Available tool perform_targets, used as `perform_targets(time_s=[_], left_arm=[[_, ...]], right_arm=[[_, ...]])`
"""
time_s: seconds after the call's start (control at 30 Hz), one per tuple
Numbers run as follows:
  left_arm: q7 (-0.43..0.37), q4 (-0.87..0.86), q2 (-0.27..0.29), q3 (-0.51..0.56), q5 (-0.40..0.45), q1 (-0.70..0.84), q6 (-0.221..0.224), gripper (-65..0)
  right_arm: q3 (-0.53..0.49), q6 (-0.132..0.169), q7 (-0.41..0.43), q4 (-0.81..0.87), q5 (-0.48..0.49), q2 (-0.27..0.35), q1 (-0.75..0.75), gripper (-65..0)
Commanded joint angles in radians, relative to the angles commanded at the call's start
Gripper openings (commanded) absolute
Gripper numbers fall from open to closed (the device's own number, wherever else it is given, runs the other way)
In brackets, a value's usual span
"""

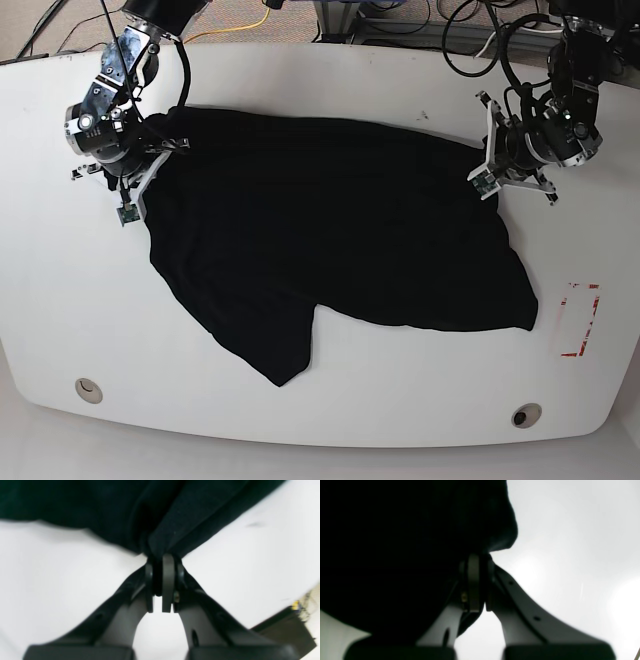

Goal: Layout the t-shirt on the table in an organized manner, then fold the t-shirt properly
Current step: 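Pull the shirt edge with the left gripper away from the right gripper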

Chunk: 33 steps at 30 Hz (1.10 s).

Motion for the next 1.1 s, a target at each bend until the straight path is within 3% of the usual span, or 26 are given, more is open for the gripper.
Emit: perform_targets(time_s=[0.37,0.5,0.8,0.9,1.1], left_arm=[[0.038,-0.002,0.006,0.002,0.0,-0.198,0.0,-63.6],[0.038,-0.006,0.066,0.003,0.008,-0.262,0.0,-63.5],[0.035,-0.006,0.133,0.003,0.011,-0.382,0.0,-63.5],[0.035,-0.006,0.15,0.003,0.041,-0.413,0.0,-63.5],[-0.025,-0.008,0.203,0.003,0.216,-0.47,0.0,-63.2]], right_arm=[[-0.002,0.0,0.002,-0.032,0.0,0.0,0.094,-62.6],[-0.002,0.0,0.005,-0.075,0.0,0.0,0.147,-62.6],[-0.002,0.0,0.005,-0.109,-0.002,0.0,0.224,-62.6],[-0.002,0.0,0.005,-0.109,-0.003,0.0,0.229,-62.6],[-0.002,0.0,0.005,-0.109,-0.002,0.0,0.226,-62.6]])
